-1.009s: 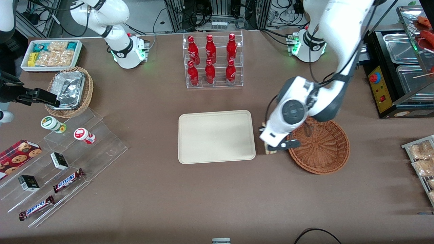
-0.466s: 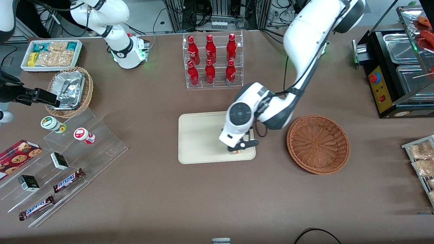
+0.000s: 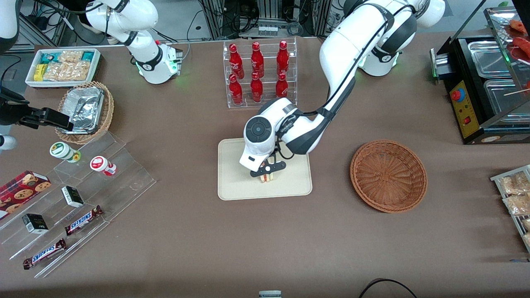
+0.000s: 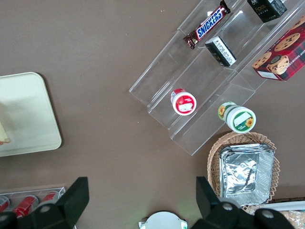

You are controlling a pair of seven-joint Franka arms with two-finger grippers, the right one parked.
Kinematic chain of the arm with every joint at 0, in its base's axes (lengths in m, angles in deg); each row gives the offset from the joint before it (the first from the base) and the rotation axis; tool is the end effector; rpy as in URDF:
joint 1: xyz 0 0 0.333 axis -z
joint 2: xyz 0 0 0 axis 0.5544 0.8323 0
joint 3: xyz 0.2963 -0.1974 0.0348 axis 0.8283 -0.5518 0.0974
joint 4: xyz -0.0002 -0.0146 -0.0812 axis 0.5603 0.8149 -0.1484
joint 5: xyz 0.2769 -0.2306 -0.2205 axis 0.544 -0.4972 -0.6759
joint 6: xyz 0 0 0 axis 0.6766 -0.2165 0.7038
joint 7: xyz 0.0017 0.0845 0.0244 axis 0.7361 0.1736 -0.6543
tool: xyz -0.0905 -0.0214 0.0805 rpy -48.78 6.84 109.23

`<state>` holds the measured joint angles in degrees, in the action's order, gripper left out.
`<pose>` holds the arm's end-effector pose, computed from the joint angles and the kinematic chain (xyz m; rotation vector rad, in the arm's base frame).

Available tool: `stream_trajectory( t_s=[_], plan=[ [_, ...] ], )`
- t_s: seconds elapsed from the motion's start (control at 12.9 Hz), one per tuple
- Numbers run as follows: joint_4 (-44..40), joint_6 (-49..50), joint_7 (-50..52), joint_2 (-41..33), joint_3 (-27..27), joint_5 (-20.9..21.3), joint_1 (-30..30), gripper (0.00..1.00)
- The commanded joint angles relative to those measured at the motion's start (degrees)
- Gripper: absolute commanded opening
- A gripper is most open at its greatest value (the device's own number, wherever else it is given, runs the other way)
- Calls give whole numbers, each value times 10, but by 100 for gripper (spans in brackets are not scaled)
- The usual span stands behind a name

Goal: Place sandwich from basket to tray
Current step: 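Carry the sandwich over the beige tray with the left gripper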

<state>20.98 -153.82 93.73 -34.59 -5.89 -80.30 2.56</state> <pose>0.5530 -0.5815 0.2491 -3.1005 -0.4137 0.2507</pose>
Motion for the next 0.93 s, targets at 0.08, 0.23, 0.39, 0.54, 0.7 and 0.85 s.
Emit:
stream_trajectory(
  t_s=[0.08, 0.23, 0.39, 0.54, 0.7, 0.85],
  plan=[
    [-21, 1, 18, 11, 8, 10, 6, 0],
    [-20, -8, 45, 17, 9, 17, 6, 0],
    [-17, -20, 78, 21, 8, 29, 6, 0],
    [-16, -21, 80, 24, 8, 29, 6, 16],
    [-17, -20, 80, 24, 8, 29, 6, 100],
    [-20, -9, 79, 11, 8, 24, 4, 100]
  ],
)
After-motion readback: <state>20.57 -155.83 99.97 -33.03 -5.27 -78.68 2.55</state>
